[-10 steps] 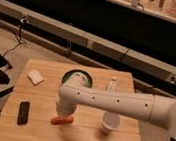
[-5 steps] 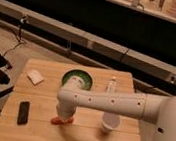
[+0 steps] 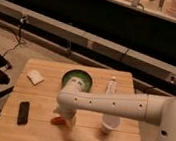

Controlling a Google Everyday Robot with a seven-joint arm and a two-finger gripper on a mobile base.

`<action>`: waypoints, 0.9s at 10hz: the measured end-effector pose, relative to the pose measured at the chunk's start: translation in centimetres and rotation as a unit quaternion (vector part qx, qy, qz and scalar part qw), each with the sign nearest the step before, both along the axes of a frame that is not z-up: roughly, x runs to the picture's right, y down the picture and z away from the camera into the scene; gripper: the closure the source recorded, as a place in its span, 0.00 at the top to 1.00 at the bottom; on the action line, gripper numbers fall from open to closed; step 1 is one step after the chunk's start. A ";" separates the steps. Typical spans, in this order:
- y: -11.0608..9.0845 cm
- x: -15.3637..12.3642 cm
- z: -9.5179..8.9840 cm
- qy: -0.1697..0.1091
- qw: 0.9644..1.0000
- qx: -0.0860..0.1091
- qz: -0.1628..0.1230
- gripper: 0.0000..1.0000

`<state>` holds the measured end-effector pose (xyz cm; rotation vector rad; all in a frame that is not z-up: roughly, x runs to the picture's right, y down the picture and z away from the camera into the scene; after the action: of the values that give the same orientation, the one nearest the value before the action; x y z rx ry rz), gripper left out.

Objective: Place the pepper in the ceramic bowl

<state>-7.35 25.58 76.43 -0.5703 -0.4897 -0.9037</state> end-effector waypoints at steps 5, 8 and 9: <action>-0.2 0.1 1.9 0.004 1.000 -0.017 0.011 0.80; 1.0 0.1 3.6 0.006 0.999 -0.040 0.004 0.70; 1.5 -0.3 3.8 0.005 0.999 -0.046 -0.001 0.60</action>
<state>-7.66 27.08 80.26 -0.6590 -0.5247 -0.8838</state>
